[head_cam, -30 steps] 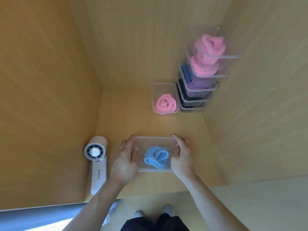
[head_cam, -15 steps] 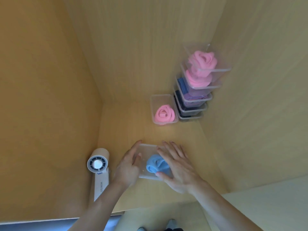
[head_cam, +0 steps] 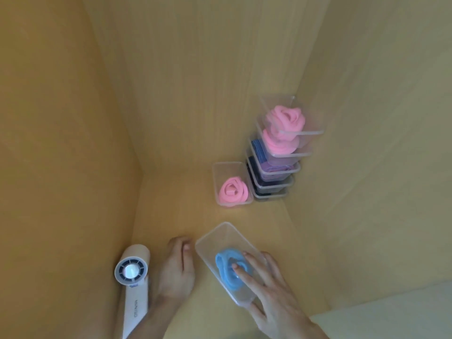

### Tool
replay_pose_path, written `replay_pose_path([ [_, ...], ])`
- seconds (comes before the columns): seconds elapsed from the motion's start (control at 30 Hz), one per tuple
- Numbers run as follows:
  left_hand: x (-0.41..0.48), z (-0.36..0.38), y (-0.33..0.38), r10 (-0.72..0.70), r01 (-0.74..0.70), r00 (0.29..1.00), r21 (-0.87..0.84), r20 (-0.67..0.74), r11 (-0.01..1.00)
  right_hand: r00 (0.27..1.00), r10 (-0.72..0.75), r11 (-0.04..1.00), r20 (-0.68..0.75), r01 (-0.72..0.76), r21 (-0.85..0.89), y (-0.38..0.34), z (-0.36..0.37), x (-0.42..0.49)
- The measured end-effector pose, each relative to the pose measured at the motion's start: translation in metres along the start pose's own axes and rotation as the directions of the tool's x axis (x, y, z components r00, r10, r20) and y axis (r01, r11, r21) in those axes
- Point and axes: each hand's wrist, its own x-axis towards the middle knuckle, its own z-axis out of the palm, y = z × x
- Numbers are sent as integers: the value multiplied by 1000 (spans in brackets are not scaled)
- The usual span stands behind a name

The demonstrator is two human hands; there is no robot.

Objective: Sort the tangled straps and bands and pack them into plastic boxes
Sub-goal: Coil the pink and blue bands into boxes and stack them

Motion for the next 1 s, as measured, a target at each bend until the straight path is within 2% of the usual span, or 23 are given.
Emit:
replay_pose_path([
  [0.07, 0, 6, -1, 166, -164, 986, 95, -12, 982, 987, 14, 1000, -157, -14, 3, 2, -1, 2],
  [0.1, 3, 8, 0, 182, -178, 983, 142, -17, 974, 974, 16, 1000, -224, -15, 3, 4, -3, 6],
  [0.17, 8, 10, 5, 141, -144, 990, 304, 29, 942, 946, 1, 1000, -323, -10, -27, 8, -9, 20],
  [0.23, 9, 12, 10, 118, -170, 984, 488, 136, 856, 931, 22, 998, -365, -43, -48, 11, -17, 47],
  [0.3, 10, 15, 14, 103, -188, 978, 565, 180, 803, 913, 87, 994, -399, -108, -30, 10, -25, 82],
  [0.4, 11, 13, 17, 112, -190, 980, 580, 167, 792, 878, 212, 973, -430, -230, 12, 6, -31, 133],
  [0.53, 12, 10, 22, 127, -203, 977, 551, 173, 810, 854, 329, 913, -403, -397, -96, 4, -23, 175],
  [0.7, 14, 10, 22, 160, -223, 974, 543, 162, 810, 826, 402, 866, -396, -483, -128, 3, -15, 196],
  [0.8, 14, 11, 22, 149, -212, 976, 550, 158, 808, 834, 433, 868, -341, -488, -92, 1, -17, 202],
  [0.9, 16, 11, 23, 139, -207, 977, 547, 165, 811, 825, 428, 886, -369, -464, -11, -10, -25, 195],
  [1.0, 18, 10, 23, 143, -207, 977, 542, 159, 815, 812, 352, 936, -466, -308, 169, -22, -40, 174],
])
